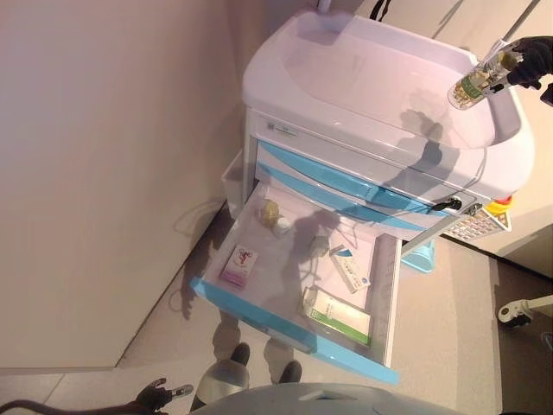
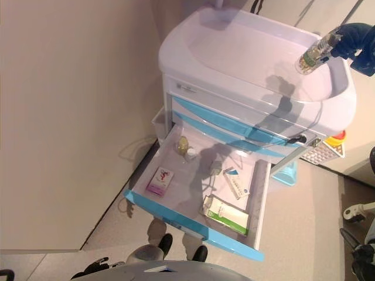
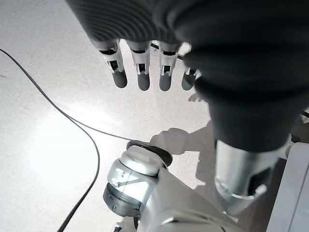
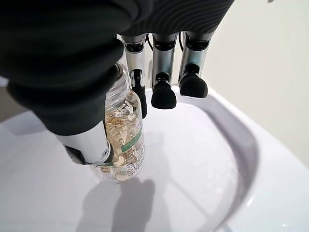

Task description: Open the drawer and pick up the medicine

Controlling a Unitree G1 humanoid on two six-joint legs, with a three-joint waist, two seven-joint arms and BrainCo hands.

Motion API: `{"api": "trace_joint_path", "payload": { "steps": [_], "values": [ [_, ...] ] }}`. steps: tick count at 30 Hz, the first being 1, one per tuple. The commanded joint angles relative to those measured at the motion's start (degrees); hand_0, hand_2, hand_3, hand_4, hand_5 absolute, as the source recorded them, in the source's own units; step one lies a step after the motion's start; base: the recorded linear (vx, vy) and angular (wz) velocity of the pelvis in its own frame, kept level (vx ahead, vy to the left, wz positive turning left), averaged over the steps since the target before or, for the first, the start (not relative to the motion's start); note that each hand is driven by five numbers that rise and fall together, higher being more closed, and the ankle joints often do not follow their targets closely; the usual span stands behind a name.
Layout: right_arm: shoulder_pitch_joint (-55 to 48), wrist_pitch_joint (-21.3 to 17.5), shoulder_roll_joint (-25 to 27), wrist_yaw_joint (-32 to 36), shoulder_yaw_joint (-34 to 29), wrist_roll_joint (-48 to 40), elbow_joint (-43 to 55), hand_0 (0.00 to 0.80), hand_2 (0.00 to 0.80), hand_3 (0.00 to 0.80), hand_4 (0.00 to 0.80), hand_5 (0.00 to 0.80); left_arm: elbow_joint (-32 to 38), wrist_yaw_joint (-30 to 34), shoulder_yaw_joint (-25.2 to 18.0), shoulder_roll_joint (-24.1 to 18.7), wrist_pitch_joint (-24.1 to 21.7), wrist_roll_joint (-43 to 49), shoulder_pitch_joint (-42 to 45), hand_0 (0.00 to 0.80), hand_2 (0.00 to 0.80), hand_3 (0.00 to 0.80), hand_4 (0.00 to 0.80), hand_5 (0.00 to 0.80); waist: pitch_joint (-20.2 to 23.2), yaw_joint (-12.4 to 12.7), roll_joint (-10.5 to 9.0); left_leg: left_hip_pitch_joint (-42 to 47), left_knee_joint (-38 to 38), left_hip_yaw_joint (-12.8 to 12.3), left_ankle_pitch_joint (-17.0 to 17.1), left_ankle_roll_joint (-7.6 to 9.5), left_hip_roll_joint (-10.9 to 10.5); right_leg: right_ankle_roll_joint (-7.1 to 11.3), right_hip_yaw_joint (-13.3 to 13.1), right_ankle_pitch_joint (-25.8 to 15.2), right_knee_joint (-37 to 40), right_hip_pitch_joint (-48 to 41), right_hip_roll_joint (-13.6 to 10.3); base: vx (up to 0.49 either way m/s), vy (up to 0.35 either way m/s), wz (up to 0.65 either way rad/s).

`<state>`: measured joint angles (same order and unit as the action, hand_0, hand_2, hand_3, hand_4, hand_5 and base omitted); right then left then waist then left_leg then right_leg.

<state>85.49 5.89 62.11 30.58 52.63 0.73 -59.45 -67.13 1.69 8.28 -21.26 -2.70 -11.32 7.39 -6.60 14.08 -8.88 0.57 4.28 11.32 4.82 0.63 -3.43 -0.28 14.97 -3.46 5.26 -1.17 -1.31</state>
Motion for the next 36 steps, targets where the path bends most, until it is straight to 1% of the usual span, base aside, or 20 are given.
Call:
{"api": "trace_joint_path", "payload": {
  "steps": [1, 5, 12, 28, 29, 30, 31, 32, 36],
  "values": [
    [10.90, -1.38, 1.68, -0.71, 5.83, 3.31, -1.49, 0.800, 0.800, 0.800, 0.800, 0.800, 0.73, 0.36, 1.75, -3.37, -0.58, -0.82, 0.92, 0.000, 0.000, 0.000, 0.000, 0.000, -1.29, 1.66, -2.25, 1.23, 0.71, -0.31, -3.96, 0.67, -2.01, 1.95, -1.37, 3.25, -2.10, -4.15, 0.95, 0.017, -0.031, 0.02],
    [10.94, -2.27, 2.44, 2.15, 7.41, 4.63, -1.14, 0.800, 0.800, 0.800, 0.800, 0.800, 1.33, 0.35, 1.55, -3.55, -0.78, -0.95, 1.12, 0.000, 0.000, 0.000, 0.000, 0.000, -1.79, 1.78, -2.54, 0.99, 0.70, 0.03, -3.87, 0.61, -1.91, 1.84, -1.27, 3.43, -2.24, -4.03, 1.16, 0.017, -0.030, 0.01],
    [9.63, -1.52, 3.54, 5.67, 7.93, 5.16, 0.56, 0.800, 0.800, 0.800, 0.800, 0.800, 2.66, 0.18, 0.99, -4.05, -1.09, -1.58, 1.66, 0.000, 0.000, 0.000, 0.000, 0.000, -2.73, 1.95, -2.97, 0.55, 0.56, 0.41, -3.77, 0.58, -1.88, 1.62, -1.27, 3.71, -2.73, -3.62, 1.38, 0.025, -0.022, 0.04],
    [8.54, -1.05, 3.20, 6.50, 8.06, 4.18, 1.05, 0.800, 0.800, 0.800, 0.800, 0.800, 3.83, 0.17, 0.70, -5.61, -2.23, -3.54, 0.95, 0.000, 0.000, 0.000, 0.000, 0.000, -6.52, 2.76, -3.17, -2.16, -0.07, 1.33, -3.12, 0.52, -1.65, 1.13, -1.51, 3.30, -3.05, -1.33, 2.28, -0.025, -0.037, 0.03],
    [8.82, -1.16, 3.24, 6.49, 8.26, 3.99, 0.93, 0.725, 0.725, 0.725, 0.725, 0.725, 3.88, 0.25, 0.58, -5.72, -2.28, -3.56, 0.92, 0.000, 0.000, 0.000, 0.000, 0.000, -6.63, 2.78, -3.23, -2.33, -0.07, 1.29, -3.08, 0.47, -1.61, 1.14, -1.48, 3.27, -3.04, -1.20, 2.31, -0.029, -0.032, 0.00],
    [9.05, -1.08, 3.33, 6.54, 8.51, 3.90, 0.97, 0.580, 0.580, 0.580, 0.580, 0.580, 3.95, 0.35, 0.62, -5.86, -2.30, -3.62, 0.91, 0.000, 0.000, 0.000, 0.000, 0.000, -6.71, 2.77, -3.28, -2.44, -0.12, 1.19, -3.05, 0.44, -1.55, 1.11, -1.48, 3.24, -3.05, -1.12, 2.35, 0.000, 0.000, 0.00],
    [9.18, -1.25, 3.39, 6.36, 8.74, 3.91, 0.86, 0.264, 0.264, 0.264, 0.264, 0.264, 3.92, 0.37, 0.64, -5.88, -2.42, -3.66, 0.92, 0.000, 0.000, 0.000, 0.000, 0.000, -6.79, 2.75, -3.30, -2.48, -0.13, 1.16, -3.01, 0.42, -1.51, 1.08, -1.46, 3.22, -3.07, -1.10, 2.38, 0.000, 0.000, 0.00],
    [9.44, -1.37, 3.52, 6.20, 8.95, 3.66, 0.73, 0.000, 0.000, 0.000, 0.000, 0.000, 3.96, 0.34, 0.62, -5.86, -2.52, -3.74, 0.84, 0.000, 0.000, 0.000, 0.000, 0.000, -6.89, 2.71, -3.30, -2.59, -0.12, 1.13, -2.98, 0.40, -1.47, 1.08, -1.43, 3.19, -3.09, -0.94, 2.40, 0.000, 0.000, 0.00],
    [10.50, -1.29, 3.54, 5.80, 9.41, 3.16, 0.57, 0.000, 0.000, 0.000, 0.000, 0.000, 4.04, 0.23, 0.65, -5.90, -2.97, -3.75, 0.67, 0.000, 0.000, 0.000, 0.000, 0.000, -7.24, 2.65, -3.42, -2.97, -0.23, 0.94, -2.83, 0.29, -1.36, 1.00, -1.36, 3.12, -3.27, -0.58, 2.40, 0.000, 0.000, 0.00]
  ]
}}
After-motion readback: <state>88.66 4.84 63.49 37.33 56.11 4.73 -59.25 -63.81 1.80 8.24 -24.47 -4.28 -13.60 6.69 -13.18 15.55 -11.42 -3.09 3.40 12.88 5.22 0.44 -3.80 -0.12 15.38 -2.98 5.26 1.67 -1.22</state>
